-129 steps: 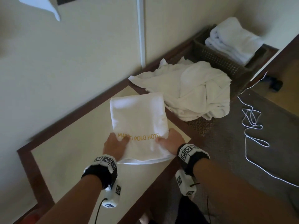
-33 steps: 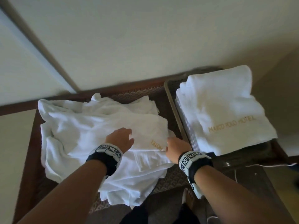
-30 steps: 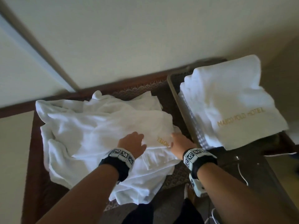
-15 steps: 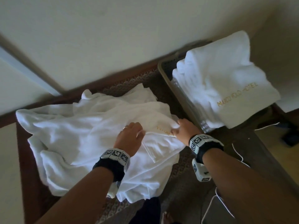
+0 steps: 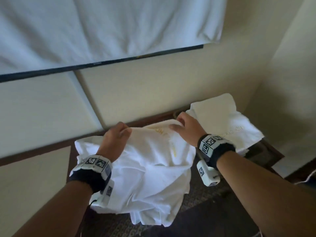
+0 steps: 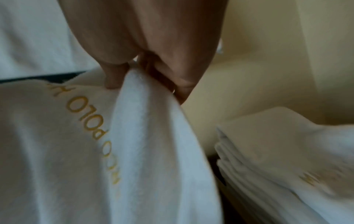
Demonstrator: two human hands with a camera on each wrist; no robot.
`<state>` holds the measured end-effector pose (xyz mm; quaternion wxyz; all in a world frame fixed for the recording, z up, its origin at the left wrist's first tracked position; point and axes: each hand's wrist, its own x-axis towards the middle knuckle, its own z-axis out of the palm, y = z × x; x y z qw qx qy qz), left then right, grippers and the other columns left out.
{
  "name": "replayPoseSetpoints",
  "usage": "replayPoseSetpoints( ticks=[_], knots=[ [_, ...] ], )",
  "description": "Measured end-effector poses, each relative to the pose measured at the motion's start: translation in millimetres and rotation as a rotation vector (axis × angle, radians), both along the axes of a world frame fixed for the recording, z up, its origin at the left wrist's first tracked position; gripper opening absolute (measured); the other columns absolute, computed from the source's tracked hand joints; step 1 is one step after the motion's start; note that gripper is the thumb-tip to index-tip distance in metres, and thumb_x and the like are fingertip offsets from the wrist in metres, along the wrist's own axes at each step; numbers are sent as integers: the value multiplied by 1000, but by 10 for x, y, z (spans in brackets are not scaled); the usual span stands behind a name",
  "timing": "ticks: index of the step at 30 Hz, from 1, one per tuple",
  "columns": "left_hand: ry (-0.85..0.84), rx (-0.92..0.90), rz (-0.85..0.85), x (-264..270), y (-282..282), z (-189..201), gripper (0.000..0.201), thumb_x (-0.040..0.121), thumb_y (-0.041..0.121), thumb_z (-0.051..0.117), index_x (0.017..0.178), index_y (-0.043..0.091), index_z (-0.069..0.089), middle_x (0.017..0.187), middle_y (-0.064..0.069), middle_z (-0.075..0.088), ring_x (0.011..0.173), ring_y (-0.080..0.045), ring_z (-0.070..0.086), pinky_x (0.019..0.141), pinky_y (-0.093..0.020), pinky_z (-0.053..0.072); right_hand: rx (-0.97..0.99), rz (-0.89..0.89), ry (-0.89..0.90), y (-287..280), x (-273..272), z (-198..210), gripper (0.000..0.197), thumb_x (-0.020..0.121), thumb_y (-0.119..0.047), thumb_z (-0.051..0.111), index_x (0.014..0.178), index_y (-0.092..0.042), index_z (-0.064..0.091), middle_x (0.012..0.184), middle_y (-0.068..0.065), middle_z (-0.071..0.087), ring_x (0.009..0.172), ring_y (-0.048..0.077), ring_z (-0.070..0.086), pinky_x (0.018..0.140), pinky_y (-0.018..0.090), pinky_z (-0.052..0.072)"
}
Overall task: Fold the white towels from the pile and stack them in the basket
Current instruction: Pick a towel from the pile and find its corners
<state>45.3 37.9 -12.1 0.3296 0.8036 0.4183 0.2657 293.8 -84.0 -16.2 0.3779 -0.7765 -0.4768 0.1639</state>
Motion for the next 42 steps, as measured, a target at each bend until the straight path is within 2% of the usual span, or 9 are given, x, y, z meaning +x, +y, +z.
replayPoseSetpoints(
  ticks=[7,9,12,14,16,20,29,34,42],
  knots=[
    [154,62,-5,-953,-395,984,43,95,45,63,59,22,61,53,11,52,50,-8,47,60,-30,39,244,201,-112,-70,-814,889,22,83,-27,77,81,-17,58,68,0,58,64,20,50,62,33,41],
    [139,103,-33,-1104,-478,1186,12,91,42,70,93,30,71,78,11,67,65,-7,61,71,-29,46,322,313,-151,-102,-1178,1177,20,83,-23,77,84,-15,59,70,4,62,64,21,53,62,34,43],
    [22,114,-148,-1238,-534,1456,32,92,30,71,123,34,62,112,15,67,93,-8,65,87,-24,46,362,457,-202,-141,-1700,1530,18,81,-24,78,85,-16,62,65,-1,59,59,17,51,59,30,42],
    [-47,135,-179,-1394,-575,1613,9,94,21,69,103,23,71,94,16,72,87,-1,64,85,-23,45,361,484,-216,-157,-1936,1701,19,79,-25,79,85,-17,63,63,-5,55,57,12,47,57,27,40],
    [-90,154,-124,-1622,-594,1749,13,97,22,66,85,17,69,75,12,67,70,-2,57,74,-23,43,322,477,-216,-178,-2096,1839,23,77,-28,81,88,-18,64,65,-4,55,58,9,47,56,24,38],
    [-135,258,-73,-2129,-700,2043,19,100,24,61,83,15,63,72,4,57,64,-12,49,66,-31,42,106,505,-448,-169,-2482,1968,19,81,-32,75,83,-23,59,79,-5,59,74,14,54,59,23,36],
    [-114,424,70,-3986,-624,2480,18,98,27,63,81,22,63,73,-1,63,66,-16,55,68,-34,47,37,259,-384,-132,-3350,1766,34,86,-33,73,60,-25,53,59,-4,55,55,12,51,51,24,34],
    [-74,492,112,-4751,-624,2614,22,98,23,63,77,21,61,59,12,57,52,0,49,52,-11,37,43,133,-386,-153,-3706,1814,36,80,-40,76,61,-16,57,60,2,57,58,18,54,52,28,36],
    [195,534,386,-5653,-425,2535,11,97,32,59,90,24,61,86,1,59,89,-28,56,79,-38,42,17,54,-554,-261,-4216,2007,38,79,-42,75,60,-17,54,64,-1,59,68,24,60,57,31,42]
  ],
)
